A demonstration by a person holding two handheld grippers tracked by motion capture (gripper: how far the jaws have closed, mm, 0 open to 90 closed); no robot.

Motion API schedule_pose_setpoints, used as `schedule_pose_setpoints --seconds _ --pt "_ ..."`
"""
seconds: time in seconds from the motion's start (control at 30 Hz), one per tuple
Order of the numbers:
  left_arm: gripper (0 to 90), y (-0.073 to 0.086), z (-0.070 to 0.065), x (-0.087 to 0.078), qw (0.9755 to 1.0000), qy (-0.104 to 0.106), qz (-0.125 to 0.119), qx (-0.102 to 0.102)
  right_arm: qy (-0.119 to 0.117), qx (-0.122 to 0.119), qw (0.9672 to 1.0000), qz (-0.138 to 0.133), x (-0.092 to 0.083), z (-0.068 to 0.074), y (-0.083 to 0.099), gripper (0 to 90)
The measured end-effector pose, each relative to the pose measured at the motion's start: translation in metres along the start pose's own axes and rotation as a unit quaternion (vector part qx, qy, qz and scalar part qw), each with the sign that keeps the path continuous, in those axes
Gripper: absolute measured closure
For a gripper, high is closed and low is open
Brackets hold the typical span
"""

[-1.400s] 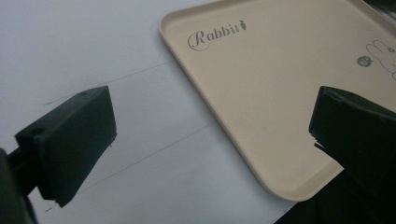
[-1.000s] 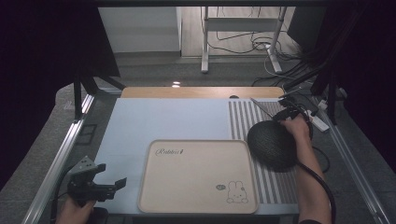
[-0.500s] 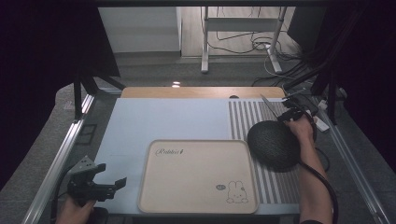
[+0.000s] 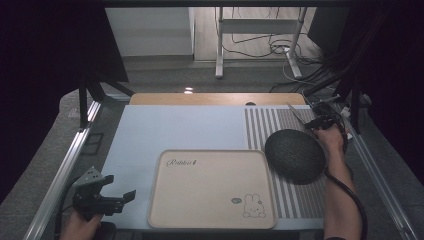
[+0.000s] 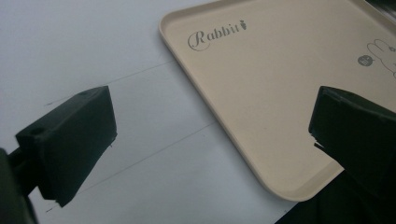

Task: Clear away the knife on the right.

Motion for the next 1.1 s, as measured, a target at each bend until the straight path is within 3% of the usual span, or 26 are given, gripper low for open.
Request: schedule_pose_setpoints --seconds 0.63,0.77,1.1 --pt "0.8 0.000 0.000 0.000 1.0000 0.000 0.001 0.003 -0.027 0.032 0.9984 -0.037 -0.027 -0.004 0.002 79.7" --pt "0.8 0.000 0.000 0.000 1.0000 0.001 0.000 0.003 -0.041 0.038 0.9971 -0.051 -0.038 0.005 0.005 79.7" --pt "0.8 -0.001 0.000 0.000 1.0000 0.003 -0.002 0.002 -0.063 0.032 0.9959 -0.057 -0.056 0.032 0.015 79.6"
Point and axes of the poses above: each handheld gripper's, and its own axes: x roughly forward along the jaws, y roughly out of its underside, z roughly to its left, the point moved 7 cm from there along x, roughly forward along the jaws, and after that the axes turned 10 degrees about y, right-handed, at the moved point
